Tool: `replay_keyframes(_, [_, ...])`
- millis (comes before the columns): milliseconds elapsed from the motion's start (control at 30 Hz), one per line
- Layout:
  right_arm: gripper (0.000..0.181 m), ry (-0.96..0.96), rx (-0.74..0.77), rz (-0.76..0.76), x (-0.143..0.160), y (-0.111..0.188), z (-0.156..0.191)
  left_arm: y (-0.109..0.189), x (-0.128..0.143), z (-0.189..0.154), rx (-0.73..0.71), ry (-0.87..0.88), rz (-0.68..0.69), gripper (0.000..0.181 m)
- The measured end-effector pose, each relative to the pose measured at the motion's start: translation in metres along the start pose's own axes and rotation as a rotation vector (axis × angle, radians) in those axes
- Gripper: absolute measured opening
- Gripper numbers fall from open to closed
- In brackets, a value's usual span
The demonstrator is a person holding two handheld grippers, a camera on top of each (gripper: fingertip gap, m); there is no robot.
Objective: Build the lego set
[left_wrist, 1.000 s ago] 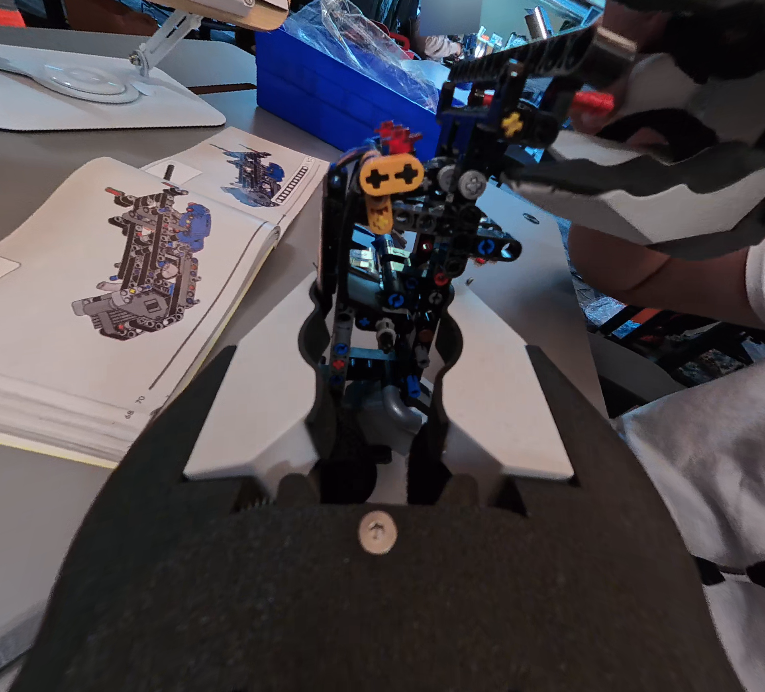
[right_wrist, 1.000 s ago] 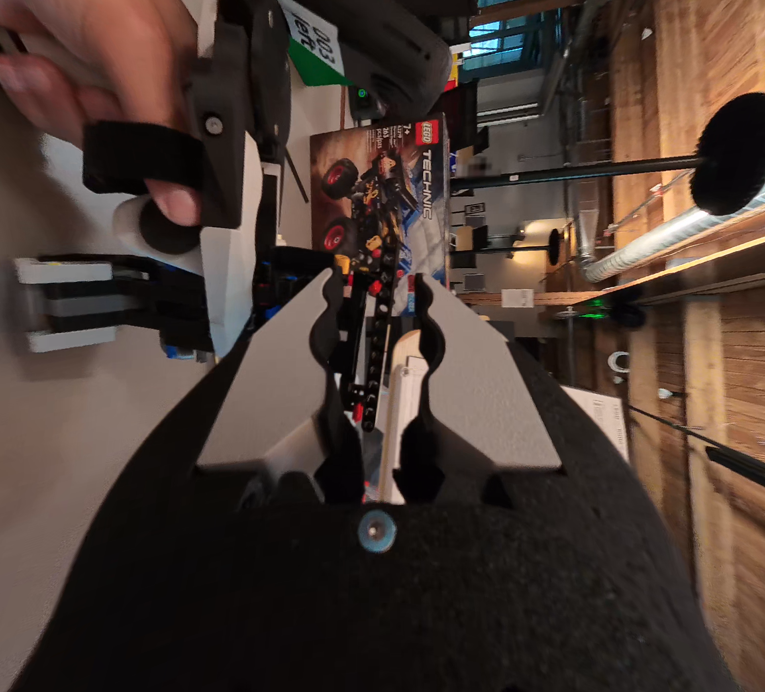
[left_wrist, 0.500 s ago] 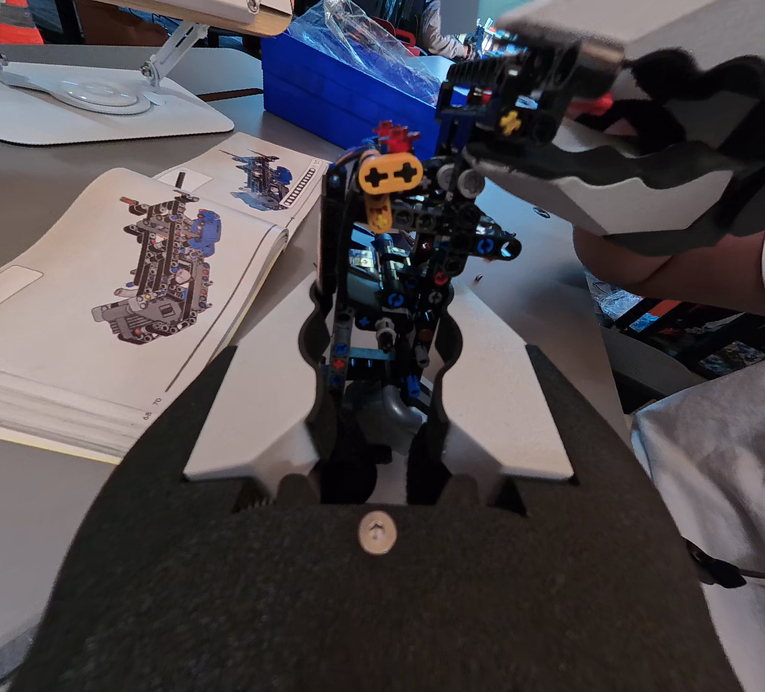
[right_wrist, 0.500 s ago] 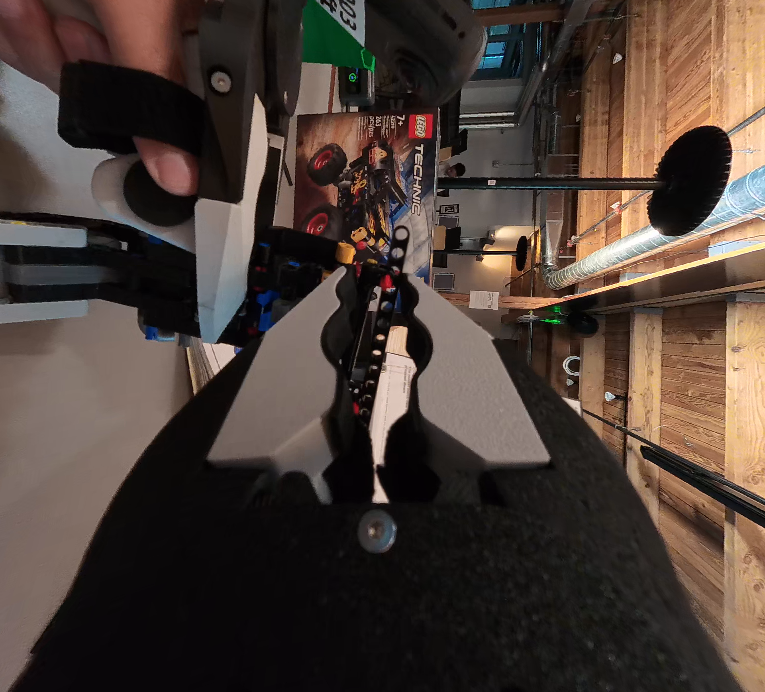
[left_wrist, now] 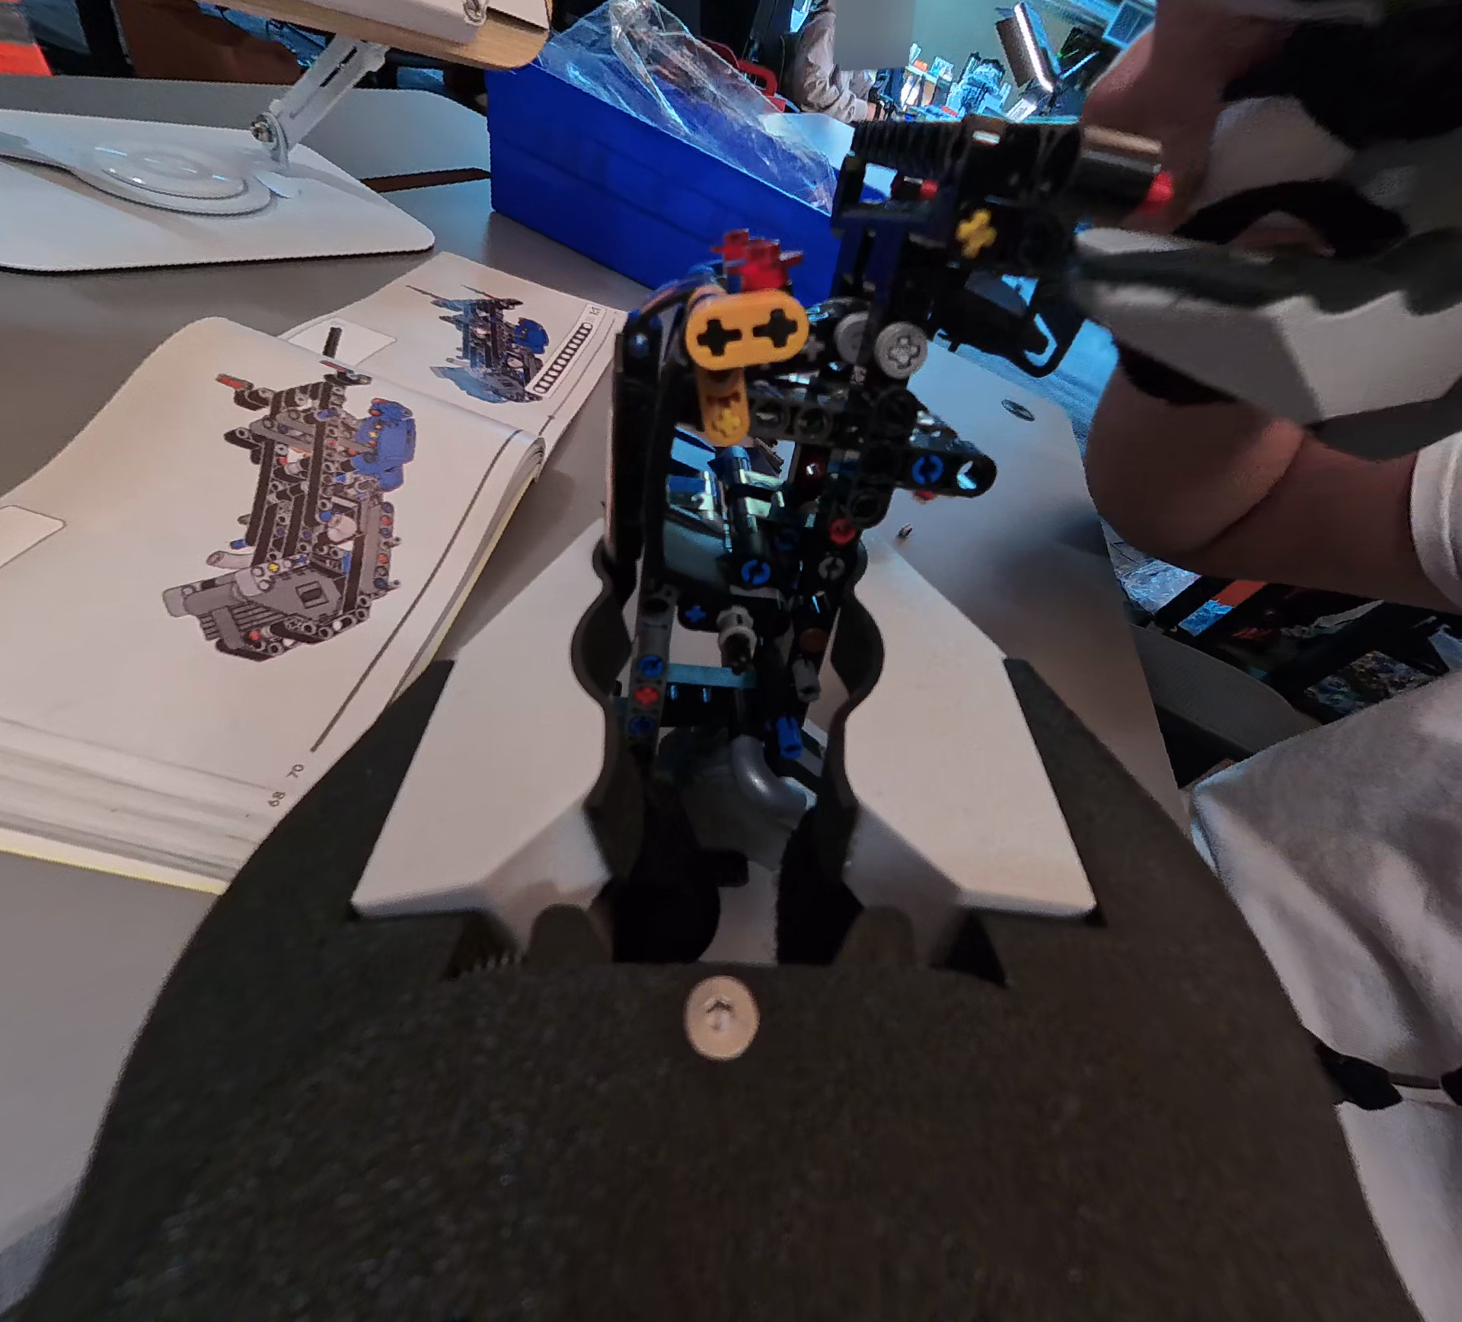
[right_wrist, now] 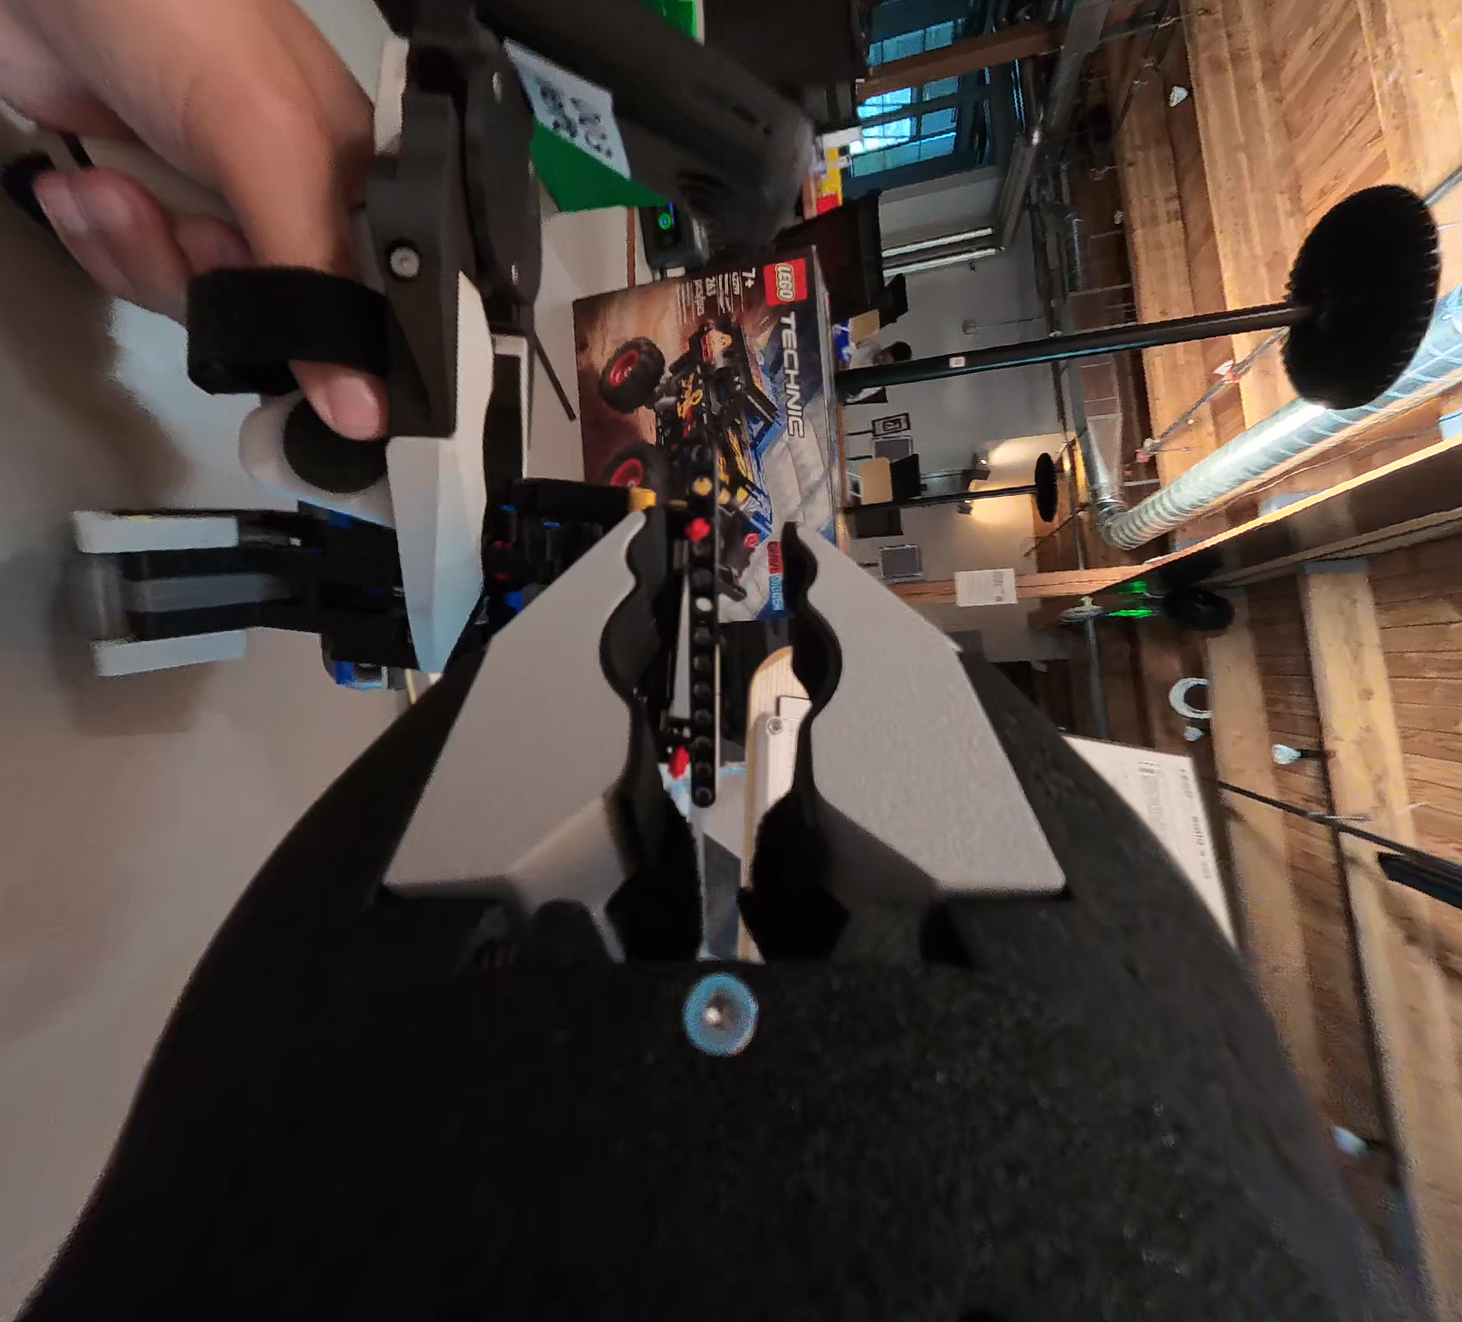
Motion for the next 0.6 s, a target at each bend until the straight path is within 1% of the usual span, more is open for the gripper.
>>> replay_keyframes(33, [0.029,-0.023,-0.006,-0.019,0.0,0.006,-0.003,0.0,0.0,0.001,0.005,0.003,0.0,0.047])
replay_keyframes(100, [0.03,-0.076,-0.048,-0.054,0.006,0.016,-0.008,0.0,0.0,0.002,0.015,0.008,0.0,0.047])
replay_keyframes(167, [0.032,-0.161,-0.099,-0.065,0.019,0.023,-0.012,0.0,0.0,0.003,0.028,0.009,0.0,0.047])
replay_keyframes(267, [0.033,-0.214,-0.084,-0.004,0.041,0.022,-0.009,0.0,0.0,0.005,0.034,0.018,0.002,0.047])
replay_keyframes(433, [0.033,-0.147,-0.039,0.064,0.05,0.009,0.009,0.0,0.0,0.005,0.037,0.016,0.002,0.047])
replay_keyframes(600, [0.031,-0.061,0.023,0.104,0.055,0.001,0.012,0.0,0.0,0.002,0.035,-0.008,0.004,0.047])
Point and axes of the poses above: each gripper's, where its closed fingertips meet, y back along the fingers, x out of its underside, z = x × y across the jaws, the point moved 10 cm from there along y, back along the fingers, and after that the axes turned 15 degrees about -x, right-handed, at the moved point
